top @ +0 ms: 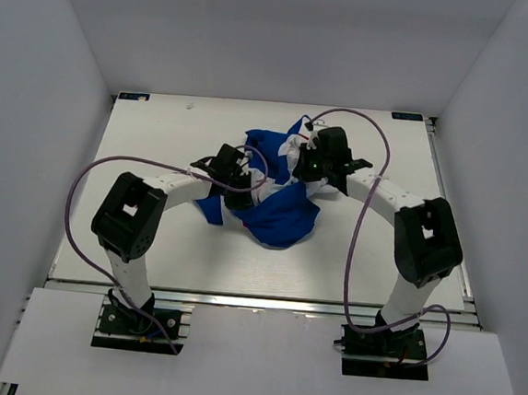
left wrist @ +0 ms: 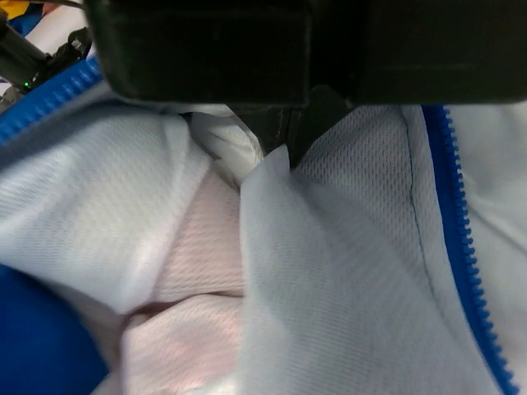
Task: Zip up the jacket
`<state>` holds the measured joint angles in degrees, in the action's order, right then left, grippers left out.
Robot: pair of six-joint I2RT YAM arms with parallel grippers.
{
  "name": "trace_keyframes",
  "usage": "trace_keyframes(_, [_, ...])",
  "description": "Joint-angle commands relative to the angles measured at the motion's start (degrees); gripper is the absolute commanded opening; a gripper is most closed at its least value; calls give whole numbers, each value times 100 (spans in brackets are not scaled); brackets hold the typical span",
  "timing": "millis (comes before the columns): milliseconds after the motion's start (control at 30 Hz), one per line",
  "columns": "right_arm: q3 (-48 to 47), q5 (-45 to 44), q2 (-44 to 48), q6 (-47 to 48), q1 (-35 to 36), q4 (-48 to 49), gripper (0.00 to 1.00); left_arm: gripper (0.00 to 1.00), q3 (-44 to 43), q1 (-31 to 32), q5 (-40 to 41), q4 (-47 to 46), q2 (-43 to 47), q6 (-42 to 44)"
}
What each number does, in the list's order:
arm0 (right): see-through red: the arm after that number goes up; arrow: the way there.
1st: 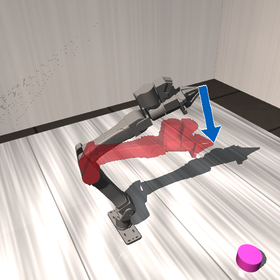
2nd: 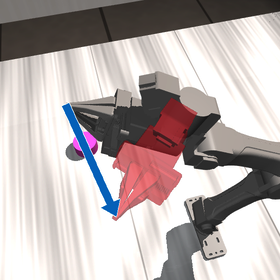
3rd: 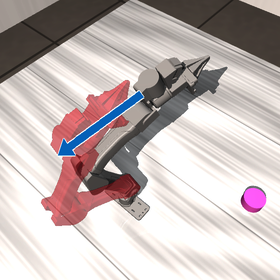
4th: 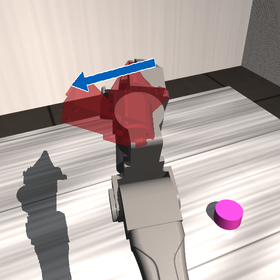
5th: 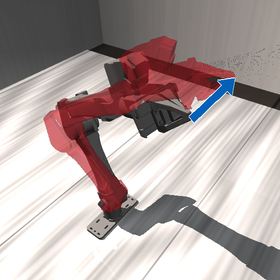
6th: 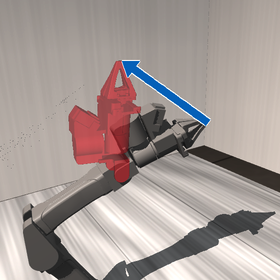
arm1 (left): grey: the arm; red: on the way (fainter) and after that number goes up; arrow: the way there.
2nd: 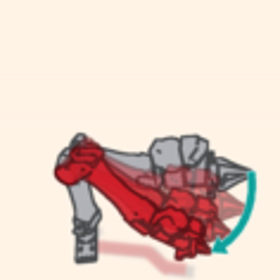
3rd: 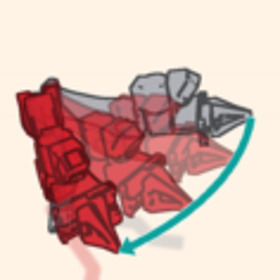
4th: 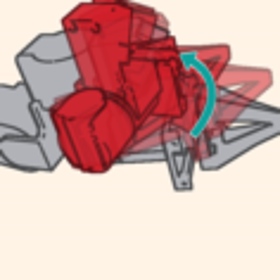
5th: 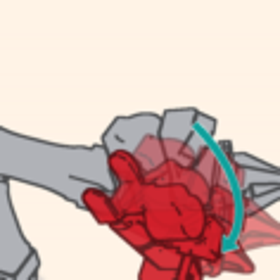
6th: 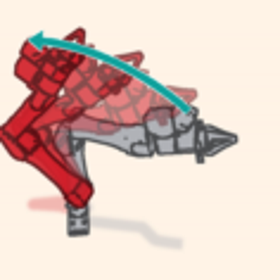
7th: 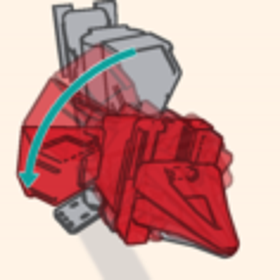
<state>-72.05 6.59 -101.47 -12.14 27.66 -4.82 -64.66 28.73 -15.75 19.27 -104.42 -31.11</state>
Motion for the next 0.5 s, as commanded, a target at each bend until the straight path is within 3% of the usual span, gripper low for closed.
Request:
trace_keyframes(0, [-388,18,-180,-394,20,368,0,0,-537,1,-210,-161,290,192])
trace_keyframes(133, [-1020,-577,109,-254,20,323,0,0,-1222,1,536,-72,1017,483])
trace_keyframes(200, [-1213,-1383,757,70,11,681,0,0,-1451,1,1298,-290,1483,772])
trace_keyframes(300, [-1250,-1904,1286,448,3,1096,0,0,-1628,10,1739,-615,1924,1097])
trace_keyframes(467, [-1978,-2390,1990,1134,3,1528,0,0,-2635,10,2637,-802,2408,1896])
